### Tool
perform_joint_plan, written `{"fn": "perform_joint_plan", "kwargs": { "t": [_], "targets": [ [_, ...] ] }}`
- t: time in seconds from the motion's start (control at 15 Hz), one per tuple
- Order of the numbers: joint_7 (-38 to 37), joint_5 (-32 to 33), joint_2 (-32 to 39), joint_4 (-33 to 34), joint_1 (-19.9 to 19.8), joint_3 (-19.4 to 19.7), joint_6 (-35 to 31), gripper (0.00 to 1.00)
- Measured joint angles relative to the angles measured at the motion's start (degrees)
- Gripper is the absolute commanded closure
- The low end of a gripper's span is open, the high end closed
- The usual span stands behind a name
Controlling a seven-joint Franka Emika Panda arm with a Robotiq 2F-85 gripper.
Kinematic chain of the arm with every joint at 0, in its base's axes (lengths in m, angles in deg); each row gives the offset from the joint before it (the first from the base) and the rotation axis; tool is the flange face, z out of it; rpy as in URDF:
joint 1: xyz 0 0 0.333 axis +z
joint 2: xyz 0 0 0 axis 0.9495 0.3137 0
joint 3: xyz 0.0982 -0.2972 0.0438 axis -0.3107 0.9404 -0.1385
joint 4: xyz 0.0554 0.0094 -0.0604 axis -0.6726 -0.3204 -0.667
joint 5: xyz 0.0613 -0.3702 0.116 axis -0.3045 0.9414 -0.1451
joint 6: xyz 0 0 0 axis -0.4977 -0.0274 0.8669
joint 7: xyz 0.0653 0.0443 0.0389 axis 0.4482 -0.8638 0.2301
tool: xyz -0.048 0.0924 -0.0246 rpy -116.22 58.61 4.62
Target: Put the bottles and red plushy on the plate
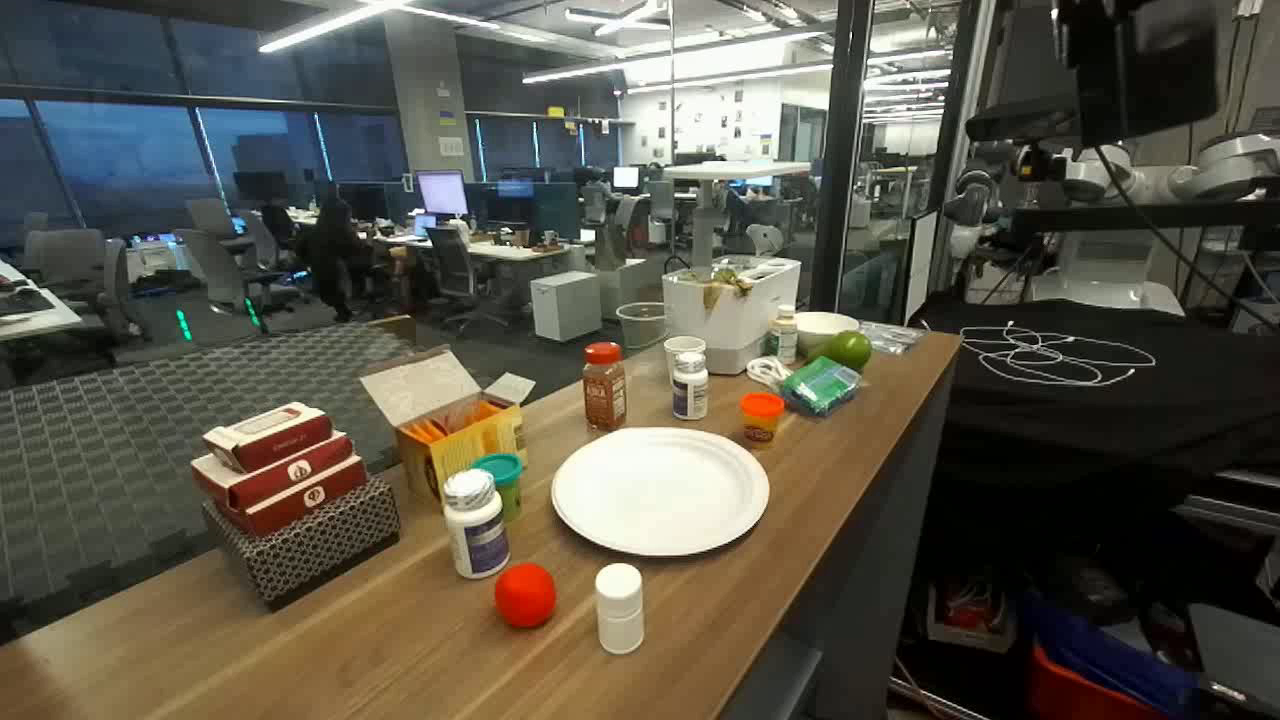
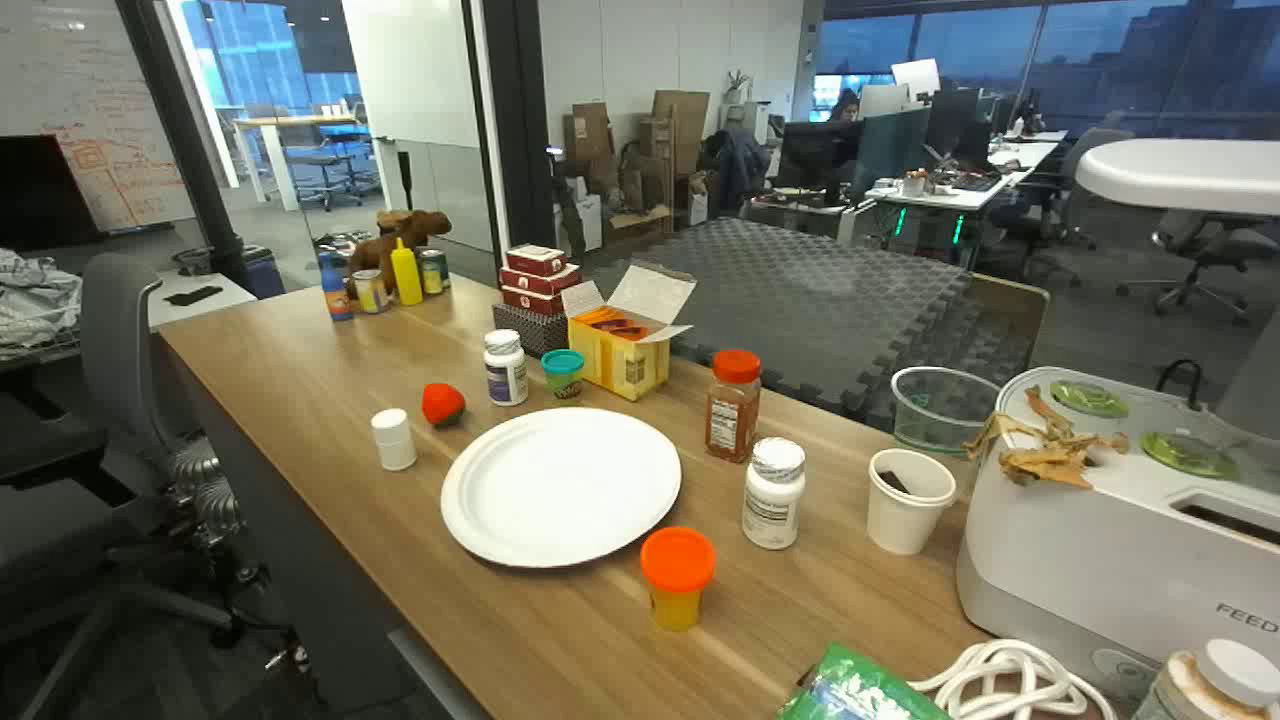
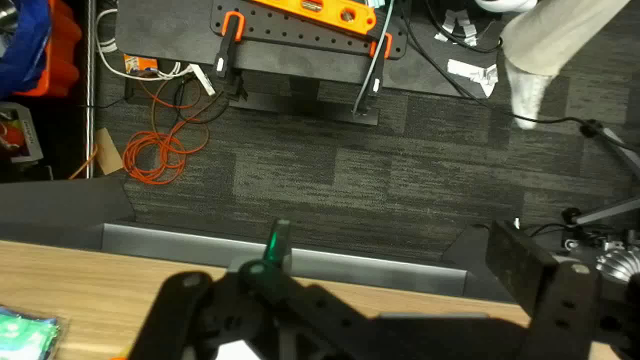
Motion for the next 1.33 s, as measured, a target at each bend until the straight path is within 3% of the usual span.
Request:
{"fn": "perform_joint_plan", "kwargs": {
  "t": [0.93,1.33],
  "targets": [
    [0.0,0.0,-0.3,0.3,0.0,0.0,0.0,0.00],
    [2.4,0.3,3.6,3.0,0.4,-0.4,-1.8,0.00]
  ]
}}
